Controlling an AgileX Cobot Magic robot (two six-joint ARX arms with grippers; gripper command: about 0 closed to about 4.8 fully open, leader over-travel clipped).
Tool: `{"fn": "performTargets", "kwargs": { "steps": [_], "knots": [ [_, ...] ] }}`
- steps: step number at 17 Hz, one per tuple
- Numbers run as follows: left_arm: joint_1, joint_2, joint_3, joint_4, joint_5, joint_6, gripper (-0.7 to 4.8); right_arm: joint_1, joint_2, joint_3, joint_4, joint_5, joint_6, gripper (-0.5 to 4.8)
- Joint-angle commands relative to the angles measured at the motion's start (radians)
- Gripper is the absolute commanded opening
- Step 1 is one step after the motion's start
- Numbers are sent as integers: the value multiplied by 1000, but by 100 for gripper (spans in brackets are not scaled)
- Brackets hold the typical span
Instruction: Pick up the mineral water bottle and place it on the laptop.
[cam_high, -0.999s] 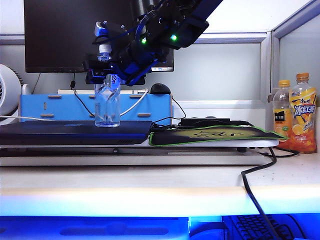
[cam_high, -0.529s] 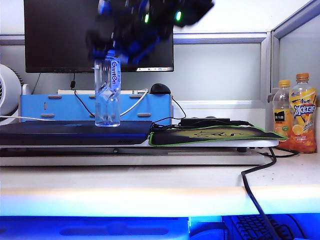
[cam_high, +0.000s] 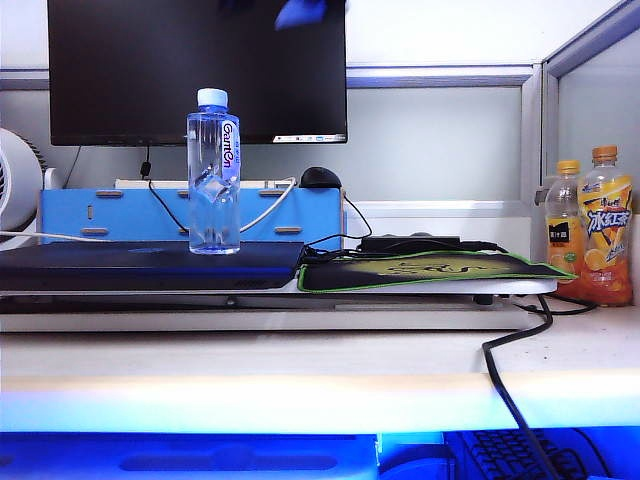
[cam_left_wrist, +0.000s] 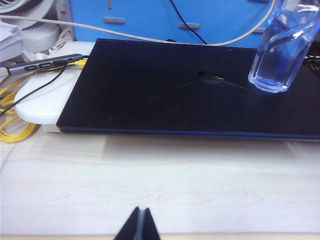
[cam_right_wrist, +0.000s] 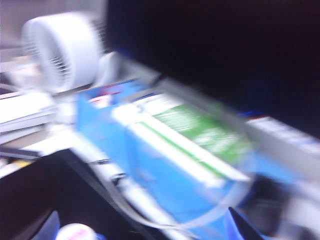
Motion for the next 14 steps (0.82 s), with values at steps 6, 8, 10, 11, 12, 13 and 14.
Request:
{"fn": "performTargets", "kwargs": {
  "steps": [6,8,10,11,12,13,14],
  "knots": [
    [0,-2,2,8,3,1,-2,1,-399,6,-312,139,-29,441],
    [0,-2,2,8,3,1,-2,1,-531,6,-437,138,-28,441],
    [0,-2,2,8,3,1,-2,1,-634,6,-551,139,-27,441],
    [0,-2,2,8,3,1,-2,1,-706,6,-634,139,-27,441],
    [0,-2,2,8,3,1,-2,1,-750,6,-678,139,-22,441],
    [0,-2,2,8,3,1,-2,1,-795,6,-713,139,-21,441],
    [0,-2,2,8,3,1,-2,1,-841,6,-744,139,-19,441]
  ]
}}
